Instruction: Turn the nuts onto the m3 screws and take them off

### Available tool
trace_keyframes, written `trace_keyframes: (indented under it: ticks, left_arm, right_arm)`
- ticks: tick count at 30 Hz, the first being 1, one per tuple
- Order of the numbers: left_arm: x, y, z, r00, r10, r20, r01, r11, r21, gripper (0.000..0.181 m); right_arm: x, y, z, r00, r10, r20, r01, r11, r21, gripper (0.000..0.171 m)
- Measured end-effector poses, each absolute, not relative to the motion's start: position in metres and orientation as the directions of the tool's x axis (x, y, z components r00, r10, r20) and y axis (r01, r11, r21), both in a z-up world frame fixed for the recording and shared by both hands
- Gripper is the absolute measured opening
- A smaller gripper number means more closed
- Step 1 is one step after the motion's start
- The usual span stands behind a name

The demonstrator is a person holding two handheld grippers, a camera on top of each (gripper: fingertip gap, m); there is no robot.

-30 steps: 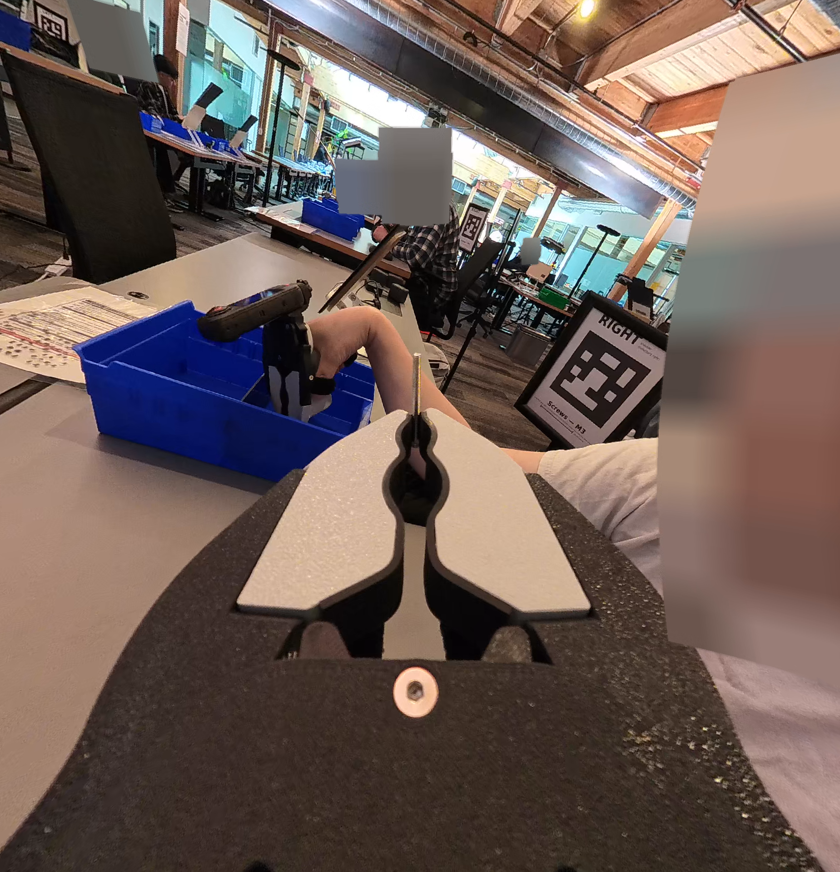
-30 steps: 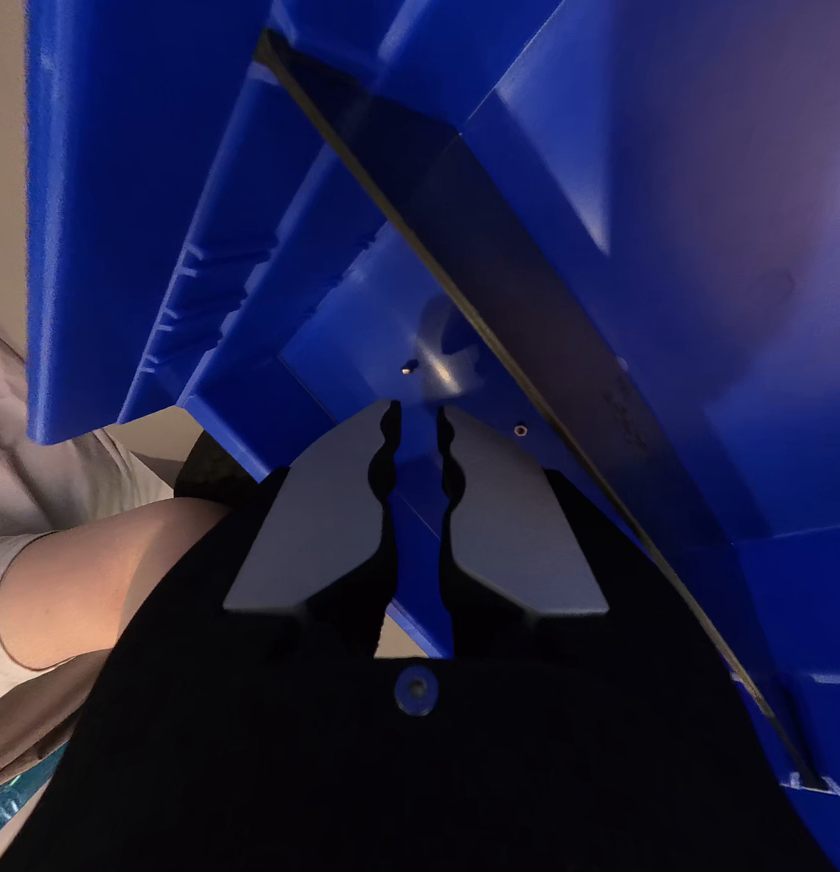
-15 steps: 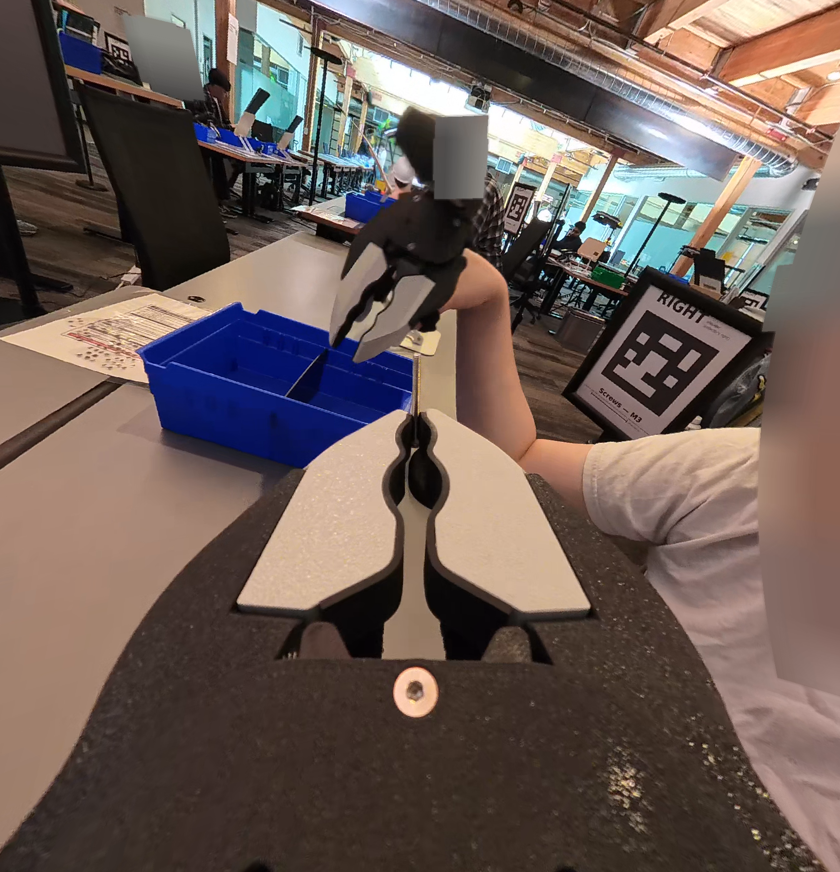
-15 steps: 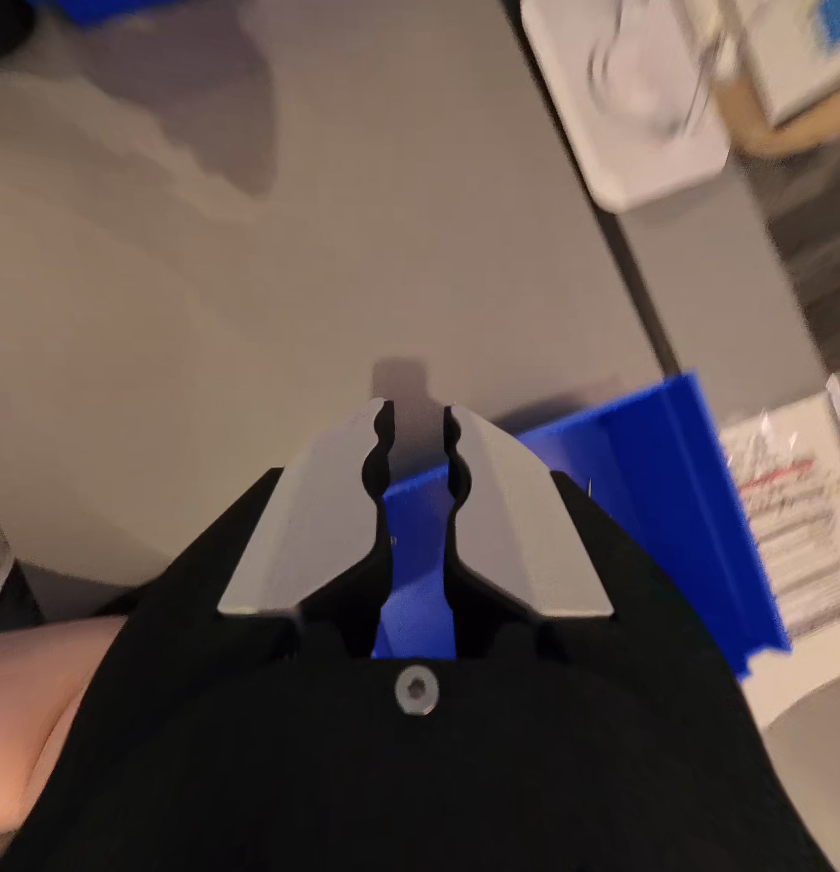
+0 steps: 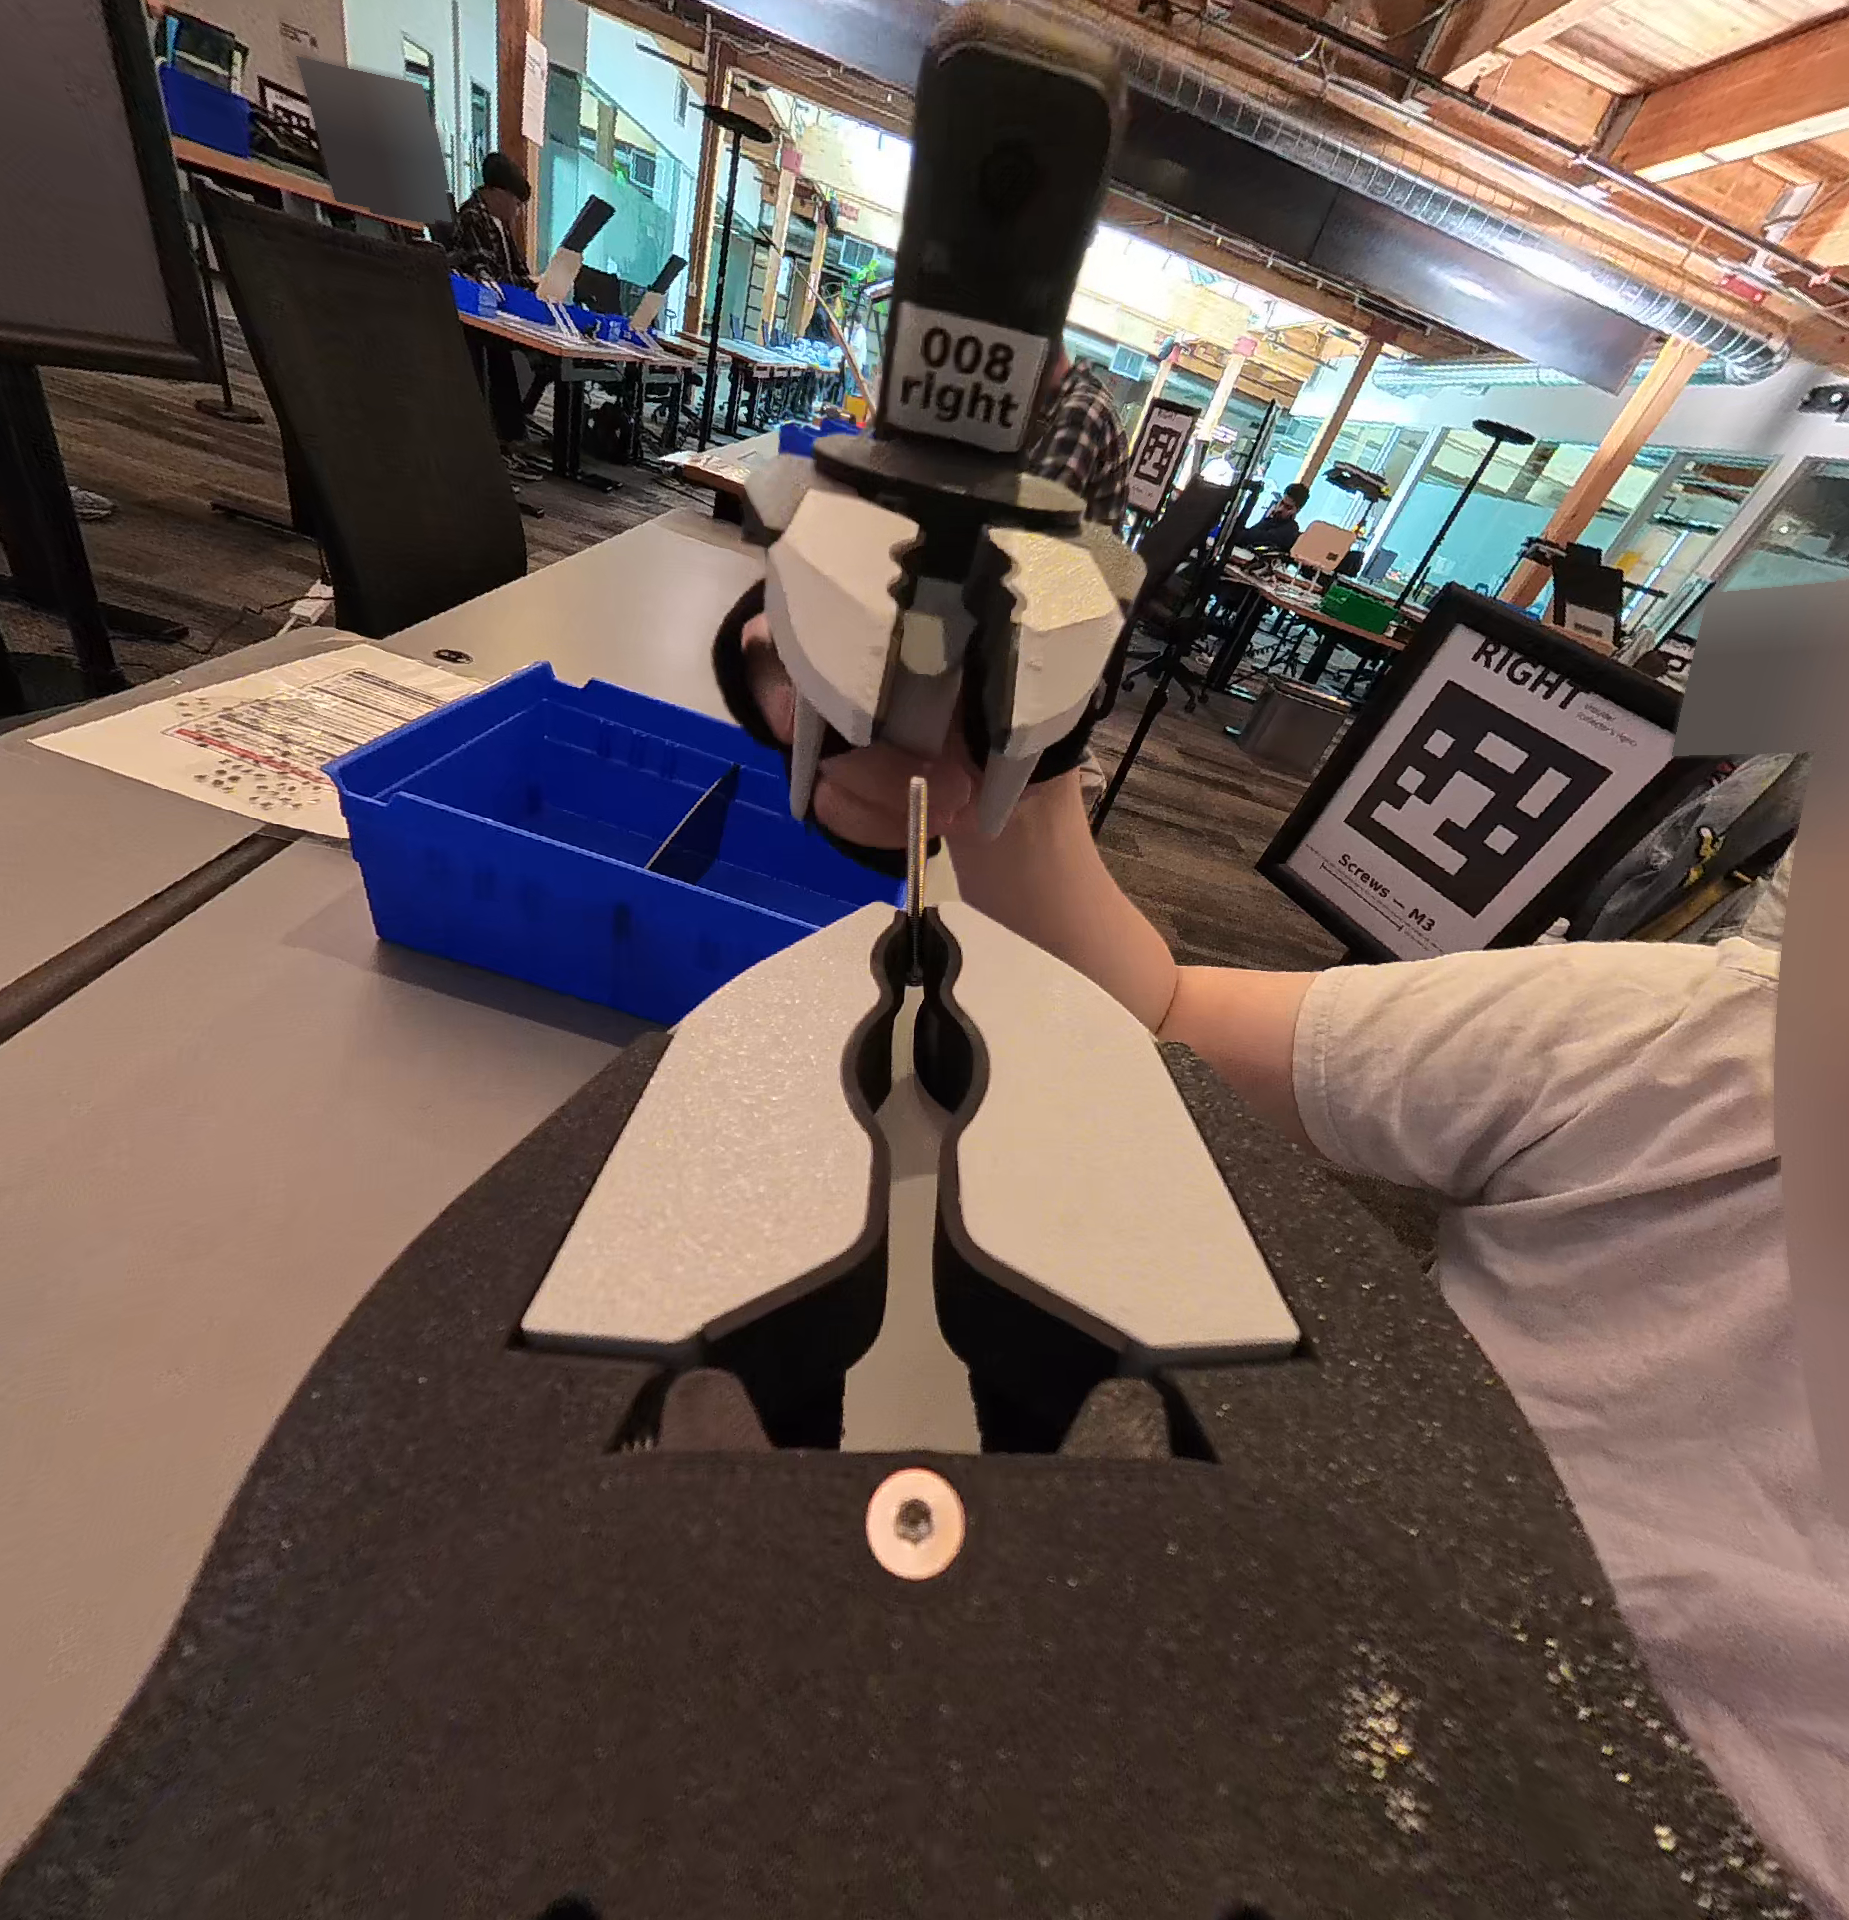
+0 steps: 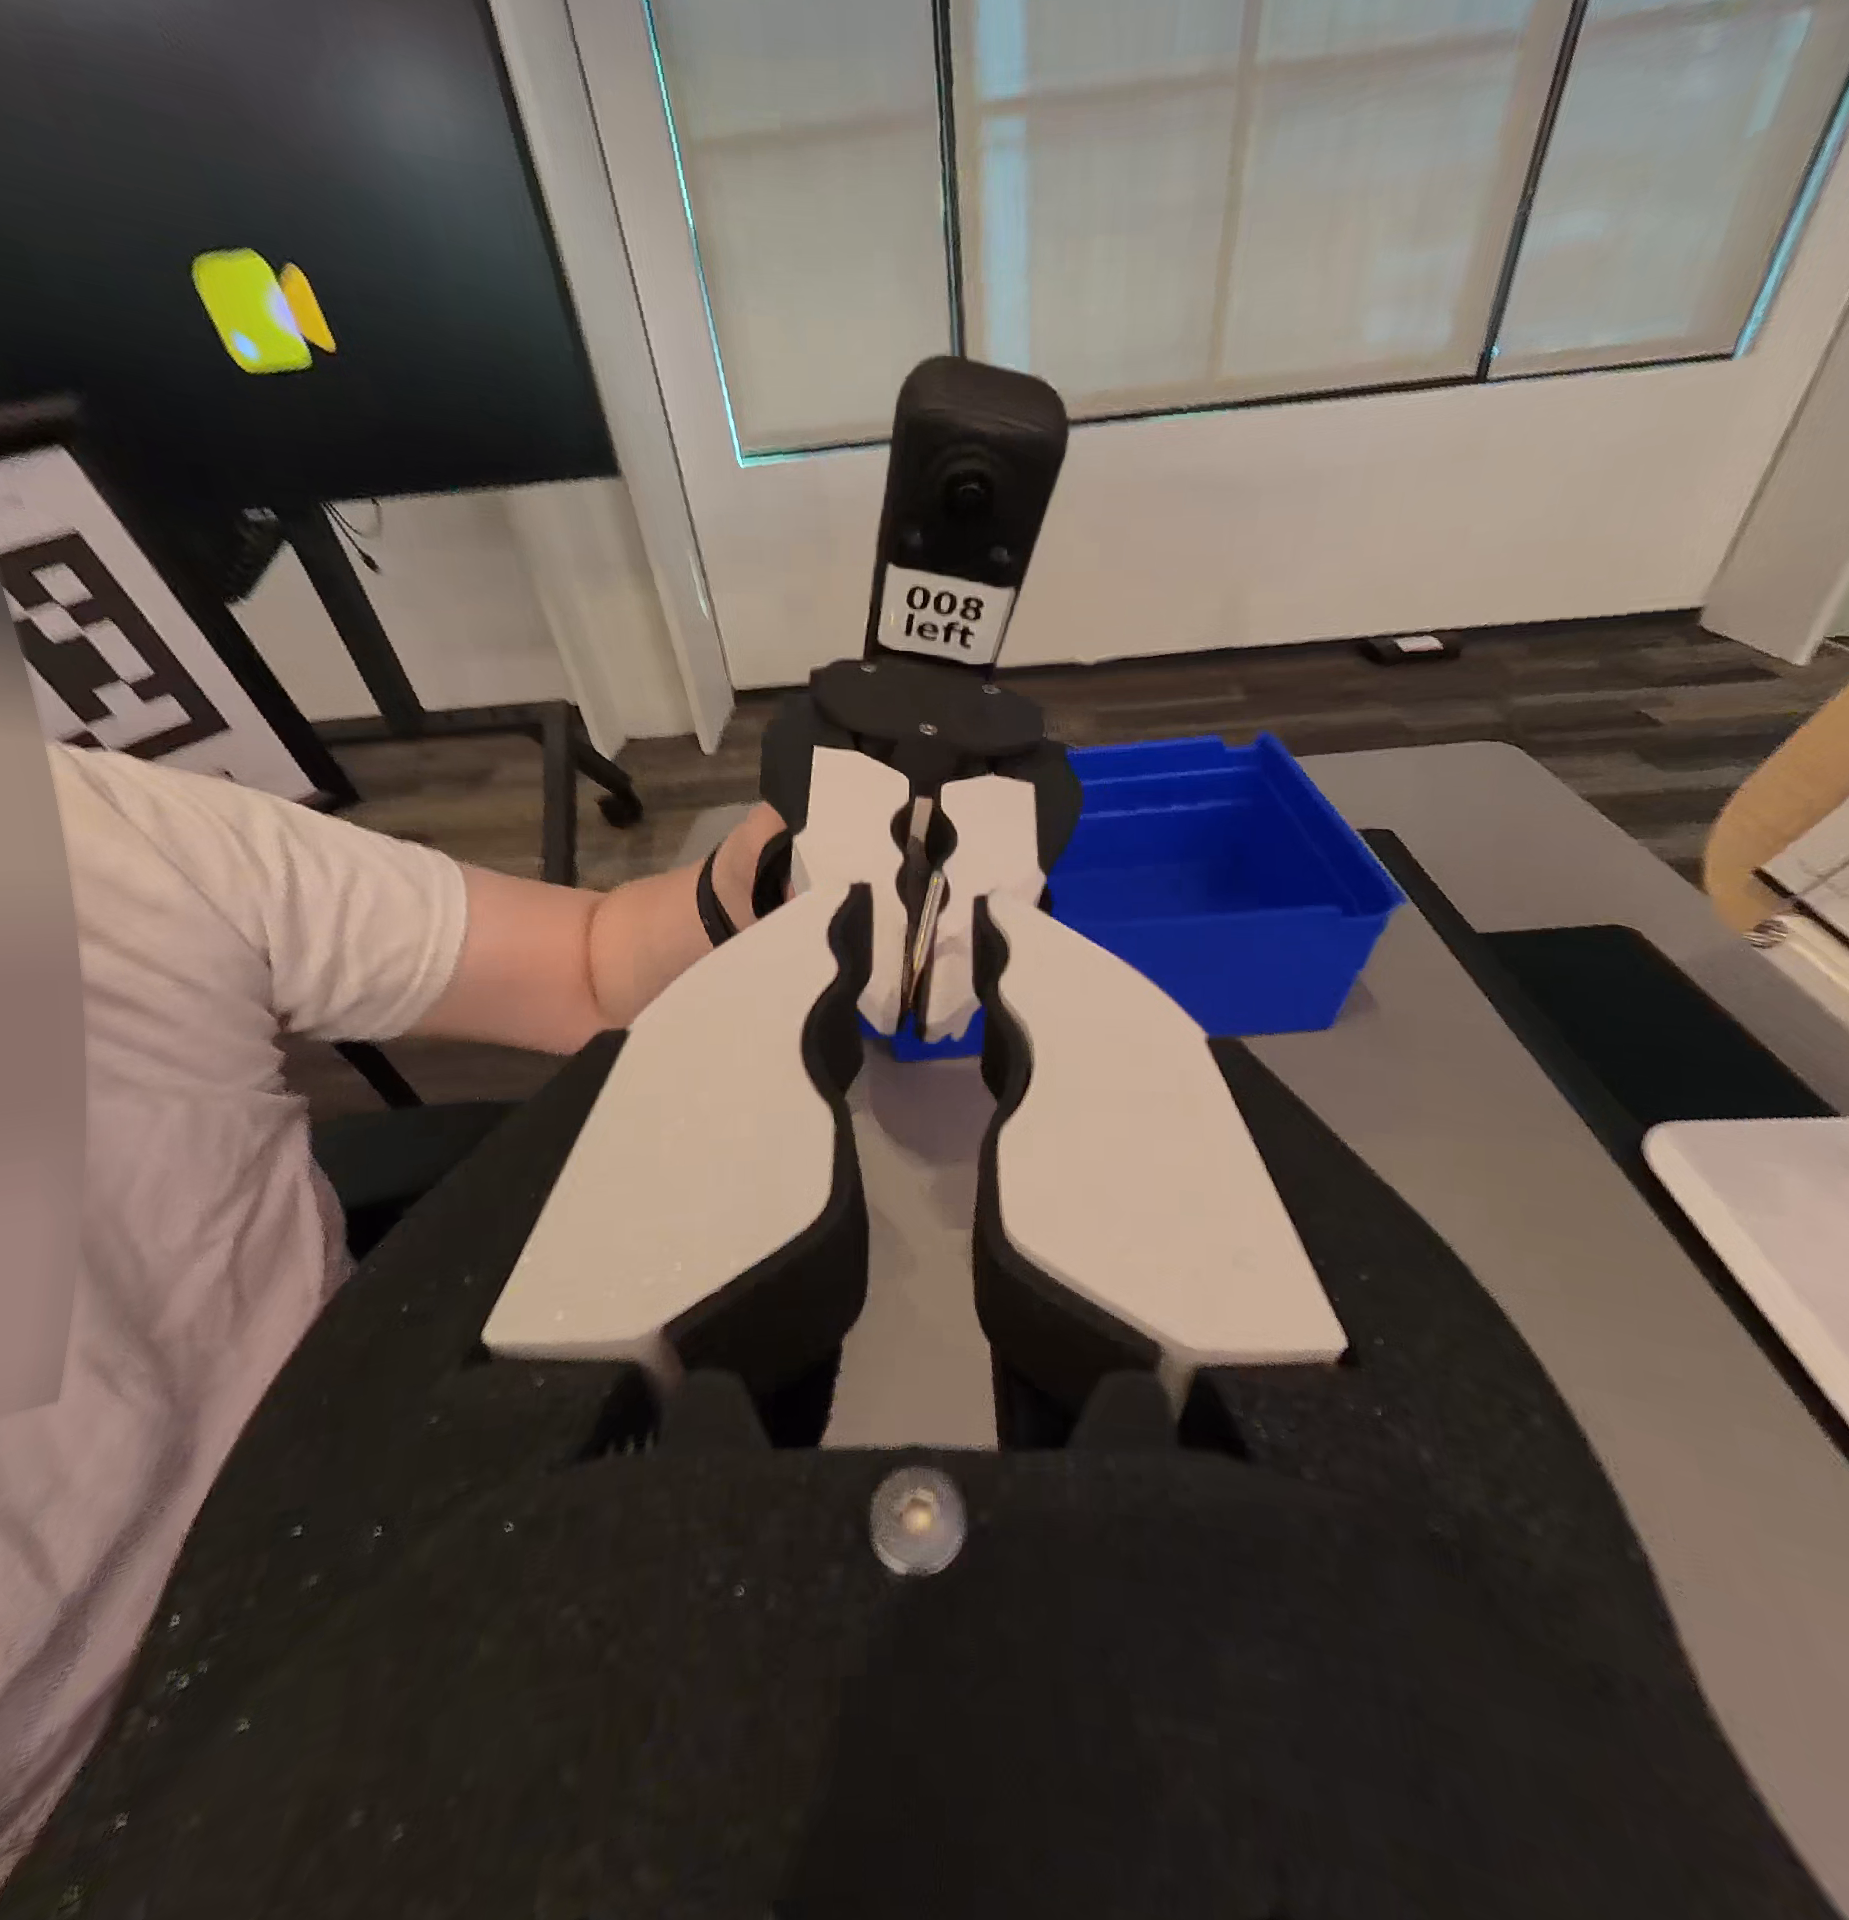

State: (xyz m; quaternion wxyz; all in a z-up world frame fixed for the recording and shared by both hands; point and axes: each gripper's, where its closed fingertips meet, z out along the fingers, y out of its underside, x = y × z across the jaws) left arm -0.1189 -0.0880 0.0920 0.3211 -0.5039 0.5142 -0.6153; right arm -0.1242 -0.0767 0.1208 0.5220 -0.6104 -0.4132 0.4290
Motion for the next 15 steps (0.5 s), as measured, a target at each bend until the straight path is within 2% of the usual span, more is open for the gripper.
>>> trace_keyframes:
  ticks: [3,10,15]
  left_arm:
    - [-0.119,-0.088,0.093,-0.288,-0.913,0.290,-0.120,-0.266,-0.957,0.002]
    - [-0.120,-0.088,0.095,-0.293,-0.912,0.287,-0.115,-0.264,-0.958,0.002]
    - [-0.120,-0.089,0.094,-0.292,-0.914,0.283,-0.116,-0.260,-0.959,0.002]
  right_arm:
    - [-0.133,-0.078,0.120,0.231,0.964,-0.134,0.007,-0.140,-0.990,0.014]
    - [-0.143,-0.075,0.108,0.213,0.964,-0.159,0.031,-0.169,-0.985,0.012]
    - [-0.145,-0.075,0.106,0.194,0.964,-0.179,0.023,-0.187,-0.982,0.003]
